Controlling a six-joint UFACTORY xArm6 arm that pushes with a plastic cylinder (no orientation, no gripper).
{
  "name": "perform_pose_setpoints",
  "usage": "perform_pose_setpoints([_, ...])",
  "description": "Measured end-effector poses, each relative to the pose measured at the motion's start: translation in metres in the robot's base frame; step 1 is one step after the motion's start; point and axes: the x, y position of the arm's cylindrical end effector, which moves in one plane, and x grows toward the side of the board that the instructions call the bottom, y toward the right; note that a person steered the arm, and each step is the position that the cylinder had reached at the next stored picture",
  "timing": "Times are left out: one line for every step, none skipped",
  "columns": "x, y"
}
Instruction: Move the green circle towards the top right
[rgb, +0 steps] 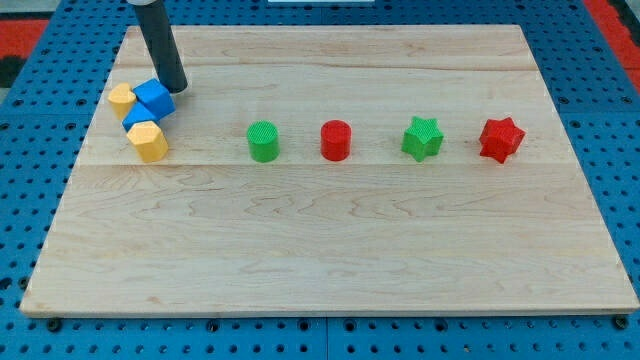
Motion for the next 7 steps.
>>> perform_pose_setpoints([-0.0055,0.0015])
perform_pose_setpoints([-0.0073,0.0015])
perform_pose_setpoints([-0.0073,0.0015])
perform_pose_setpoints([-0.0073,0.0010])
perform_pose_setpoints([-0.0073,-0.0012])
perform_pose_setpoints([-0.0073,-0.0032])
perform_pose_setpoints([-0.0074,-0.0056])
